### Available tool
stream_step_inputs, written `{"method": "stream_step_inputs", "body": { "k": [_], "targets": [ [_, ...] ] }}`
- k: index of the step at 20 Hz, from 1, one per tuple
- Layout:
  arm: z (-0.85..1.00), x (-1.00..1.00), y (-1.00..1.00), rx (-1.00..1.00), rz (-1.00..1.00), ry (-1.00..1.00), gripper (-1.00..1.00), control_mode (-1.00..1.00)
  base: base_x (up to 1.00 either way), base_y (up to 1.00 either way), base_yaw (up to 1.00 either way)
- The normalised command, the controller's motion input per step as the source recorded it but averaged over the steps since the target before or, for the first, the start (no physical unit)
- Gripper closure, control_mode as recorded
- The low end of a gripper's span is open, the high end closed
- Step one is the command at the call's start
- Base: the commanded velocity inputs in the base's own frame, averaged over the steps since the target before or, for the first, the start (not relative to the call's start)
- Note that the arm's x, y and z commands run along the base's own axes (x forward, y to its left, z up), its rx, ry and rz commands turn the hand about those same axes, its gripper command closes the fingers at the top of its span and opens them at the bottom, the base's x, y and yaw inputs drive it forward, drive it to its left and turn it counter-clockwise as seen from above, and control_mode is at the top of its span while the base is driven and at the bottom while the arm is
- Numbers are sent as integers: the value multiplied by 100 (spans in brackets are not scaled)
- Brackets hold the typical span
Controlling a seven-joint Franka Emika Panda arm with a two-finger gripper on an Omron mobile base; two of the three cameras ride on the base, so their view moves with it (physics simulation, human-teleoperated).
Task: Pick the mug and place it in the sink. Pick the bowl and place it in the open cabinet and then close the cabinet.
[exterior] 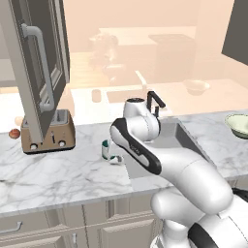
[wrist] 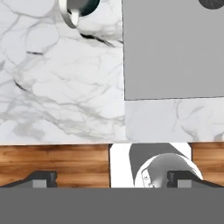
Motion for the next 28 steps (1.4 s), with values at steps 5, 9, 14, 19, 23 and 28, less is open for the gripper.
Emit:
{"method": "stream_step_inputs", "body": {
  "k": [5, 9, 14, 19, 23, 28],
  "targets": [
    [-11, 5, 16, 2, 0, 1, -100, -100, 0, 0, 0],
    [-3, 25, 9, 0, 0, 0, -100, -100, 0, 0, 0],
    [0, 39, 0, 0, 0, 0, -100, -100, 0, 0, 0],
    [0, 35, 5, 0, 0, 1, -100, -100, 0, 0, 0],
    [-2, 31, 23, 0, 0, 0, -100, -100, 0, 0, 0],
    [-6, 25, 20, 0, 0, 0, -100, -100, 0, 0, 0]
  ]
}}
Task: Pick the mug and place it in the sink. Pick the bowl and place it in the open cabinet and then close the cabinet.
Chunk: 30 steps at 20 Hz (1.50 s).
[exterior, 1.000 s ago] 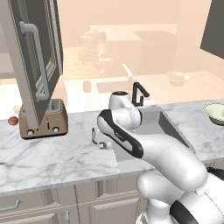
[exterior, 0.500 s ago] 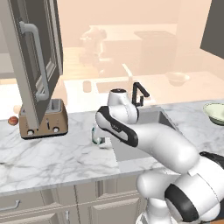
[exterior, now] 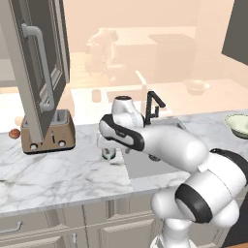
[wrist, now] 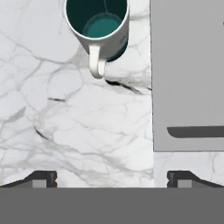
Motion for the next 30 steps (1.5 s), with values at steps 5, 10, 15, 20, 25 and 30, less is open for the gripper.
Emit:
{"method": "stream_step_inputs", "body": {
  "k": [5, 10, 15, 20, 25, 30],
  "targets": [
    [-17, 18, 2, 0, 0, 0, -100, -100, 0, 0, 0],
    [-24, 13, 1, 0, 0, 0, -100, -100, 0, 0, 0],
    [-22, 9, 10, 0, 0, 0, -100, -100, 0, 0, 0],
    [-18, 10, 4, 0, 0, 0, -100, -100, 0, 0, 0],
    [-14, 15, 2, 0, 0, 0, -100, -100, 0, 0, 0],
    [-5, 8, 1, 0, 0, 0, -100, -100, 0, 0, 0]
  ]
}}
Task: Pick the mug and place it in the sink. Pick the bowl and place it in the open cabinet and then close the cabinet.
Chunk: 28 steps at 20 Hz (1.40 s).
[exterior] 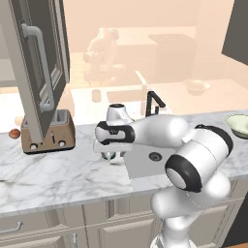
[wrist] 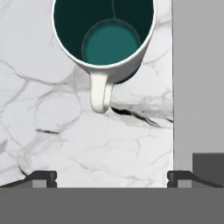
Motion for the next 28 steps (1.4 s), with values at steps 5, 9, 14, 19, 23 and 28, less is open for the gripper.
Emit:
{"method": "stream_step_inputs", "body": {
  "k": [5, 9, 14, 19, 23, 28],
  "targets": [
    [-2, 11, 0, 0, 0, 0, -100, -100, 0, 0, 0],
    [-4, 10, 0, 0, 0, 0, -100, -100, 0, 0, 0],
    [-11, 9, 2, 0, 0, 0, -100, -100, 0, 0, 0],
    [-20, 12, 16, 0, 0, 0, -100, -100, 0, 0, 0],
    [-16, 15, 12, 0, 0, 0, -100, -100, 0, 0, 0],
    [-7, 15, 0, 0, 0, 0, -100, -100, 0, 0, 0]
  ]
}}
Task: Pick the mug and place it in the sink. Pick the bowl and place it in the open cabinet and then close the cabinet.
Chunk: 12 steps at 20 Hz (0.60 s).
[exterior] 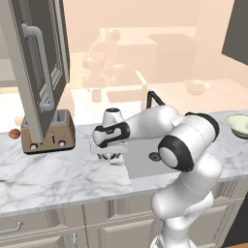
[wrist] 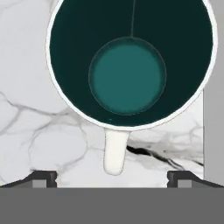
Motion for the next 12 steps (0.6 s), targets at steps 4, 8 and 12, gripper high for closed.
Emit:
{"method": "stream_step_inputs", "body": {
  "k": [4, 8, 12],
  "targets": [
    [-1, 16, 0, 0, 0, 0, -100, -100, 0, 0, 0],
    [-6, 18, 0, 0, -2, 0, -100, -100, 0, 0, 0],
    [-13, 15, 0, 0, -3, 0, -100, -100, 0, 0, 0]
  ]
}}
